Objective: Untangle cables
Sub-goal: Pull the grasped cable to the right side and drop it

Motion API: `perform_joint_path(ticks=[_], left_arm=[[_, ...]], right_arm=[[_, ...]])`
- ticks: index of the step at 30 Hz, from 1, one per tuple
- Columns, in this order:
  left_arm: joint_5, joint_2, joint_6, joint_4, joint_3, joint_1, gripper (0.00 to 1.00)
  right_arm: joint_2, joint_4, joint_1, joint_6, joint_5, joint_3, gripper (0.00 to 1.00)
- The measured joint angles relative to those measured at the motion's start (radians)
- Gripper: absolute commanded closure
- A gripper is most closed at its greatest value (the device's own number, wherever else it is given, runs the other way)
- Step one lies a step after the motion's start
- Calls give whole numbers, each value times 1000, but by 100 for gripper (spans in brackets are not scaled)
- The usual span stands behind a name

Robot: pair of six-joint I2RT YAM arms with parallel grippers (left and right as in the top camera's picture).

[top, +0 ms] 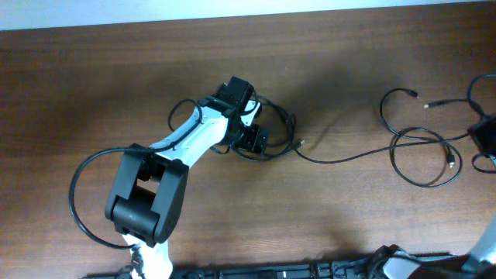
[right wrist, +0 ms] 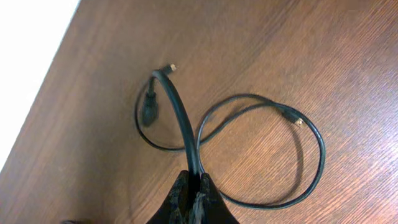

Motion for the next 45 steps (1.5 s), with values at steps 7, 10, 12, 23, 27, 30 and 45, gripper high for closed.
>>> perform_joint_path(ticks=[7,10,12,23,27,30,45], left_arm=[[0,0,0,0,0,0,7],[1,0,0,0,0,0,7],[0,0,0,0,0,0,7],[0,0,0,0,0,0,7],[6,9,0,9,1,-1,7],[4,10,1,13,1,0,6],[4,10,-8,15,1,0,6]], right_arm=[[135,23,258,-187,-293,3,16],[140,-72,591,-319,-241,-16,28],[166,-65,735,-312,-229,-42,29],[455,260,999,-124,-178,-65,96],[387,32,658,-166,-159,69,96],[233,-95,307,-180,-148,270,96],[217,-106,125,-24,110,515,24]])
